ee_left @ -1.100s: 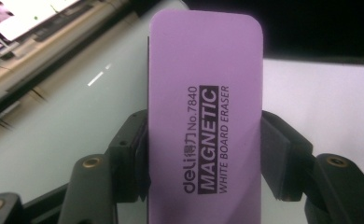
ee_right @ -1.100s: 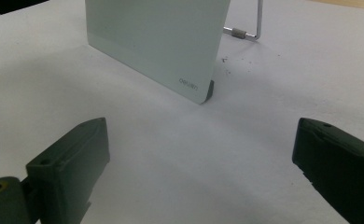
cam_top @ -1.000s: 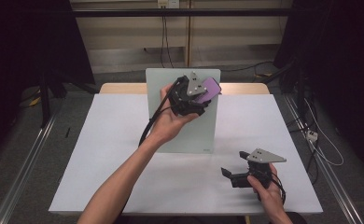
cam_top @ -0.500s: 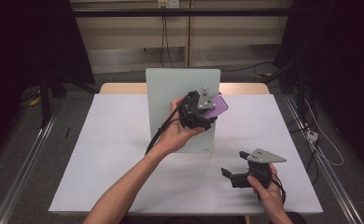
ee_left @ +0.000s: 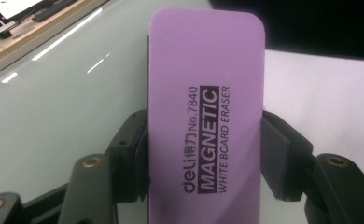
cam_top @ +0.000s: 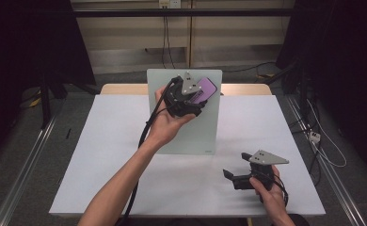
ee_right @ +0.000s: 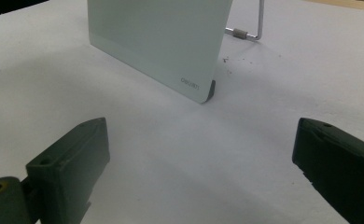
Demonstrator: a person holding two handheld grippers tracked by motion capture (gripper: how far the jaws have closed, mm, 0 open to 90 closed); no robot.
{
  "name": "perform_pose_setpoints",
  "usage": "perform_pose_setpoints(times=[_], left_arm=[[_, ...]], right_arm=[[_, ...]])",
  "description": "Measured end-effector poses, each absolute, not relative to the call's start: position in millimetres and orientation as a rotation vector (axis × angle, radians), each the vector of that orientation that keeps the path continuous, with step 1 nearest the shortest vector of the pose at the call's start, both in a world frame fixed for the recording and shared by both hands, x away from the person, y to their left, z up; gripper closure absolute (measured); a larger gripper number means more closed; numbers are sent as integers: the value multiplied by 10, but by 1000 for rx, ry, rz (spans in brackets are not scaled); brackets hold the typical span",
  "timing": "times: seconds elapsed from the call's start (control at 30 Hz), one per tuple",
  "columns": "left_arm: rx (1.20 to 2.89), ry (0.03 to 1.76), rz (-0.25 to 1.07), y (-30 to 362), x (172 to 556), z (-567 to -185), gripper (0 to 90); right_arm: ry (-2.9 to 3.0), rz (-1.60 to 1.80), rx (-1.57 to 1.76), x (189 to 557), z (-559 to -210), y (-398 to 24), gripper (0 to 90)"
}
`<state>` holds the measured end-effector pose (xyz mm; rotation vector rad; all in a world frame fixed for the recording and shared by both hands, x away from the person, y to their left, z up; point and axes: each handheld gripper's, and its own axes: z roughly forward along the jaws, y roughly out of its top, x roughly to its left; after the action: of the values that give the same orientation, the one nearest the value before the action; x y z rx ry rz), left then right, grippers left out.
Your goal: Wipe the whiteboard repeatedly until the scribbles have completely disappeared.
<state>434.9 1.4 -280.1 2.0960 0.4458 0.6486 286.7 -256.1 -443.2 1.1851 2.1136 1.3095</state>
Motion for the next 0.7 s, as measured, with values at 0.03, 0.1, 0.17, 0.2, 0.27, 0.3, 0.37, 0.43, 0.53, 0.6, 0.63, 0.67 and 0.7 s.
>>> perform_pose_setpoints(times=[0.03, 0.1, 0.17, 0.2, 0.27, 0.3, 0.37, 0.43, 0.53, 0.6, 0.63, 0.67, 0.7], left_arm=[[2096, 448, 652, 41, 4347, -2804, 410], [2094, 450, 663, 106, 4345, -2822, 410], [2089, 452, 660, 186, 4344, -2854, 410], [2083, 456, 659, 228, 4342, -2873, 410], [2079, 462, 660, 316, 4326, -2925, 410], [2084, 466, 664, 361, 4315, -2953, 410], [2090, 463, 669, 449, 4294, -3013, 409], [2091, 470, 675, 542, 4281, -3062, 409], [2073, 498, 681, 679, 4270, -3104, 409], [2051, 523, 689, 772, 4268, -3118, 409], [2036, 541, 689, 821, 4268, -3121, 409], [2021, 558, 688, 871, 4271, -3121, 409], [2005, 577, 690, 927, 4274, -3114, 409]], right_arm=[[2112, 1309, 1187, 2868, -4432, -2562, 39], [2112, 1309, 1186, 2870, -4433, -2564, 39], [2114, 1310, 1183, 2865, -4431, -2563, 39], [2115, 1310, 1184, 2863, -4431, -2562, 39], [2113, 1309, 1185, 2866, -4432, -2564, 39], [2112, 1310, 1188, 2867, -4432, -2564, 39], [2113, 1308, 1190, 2869, -4433, -2561, 39], [2113, 1306, 1188, 2873, -4435, -2559, 39], [2114, 1305, 1188, 2878, -4437, -2554, 39], [2115, 1305, 1186, 2876, -4437, -2549, 39], [2116, 1307, 1184, 2875, -4437, -2548, 39], [2116, 1306, 1183, 2874, -4437, -2548, 39], [2116, 1305, 1183, 2874, -4437, -2549, 39]])
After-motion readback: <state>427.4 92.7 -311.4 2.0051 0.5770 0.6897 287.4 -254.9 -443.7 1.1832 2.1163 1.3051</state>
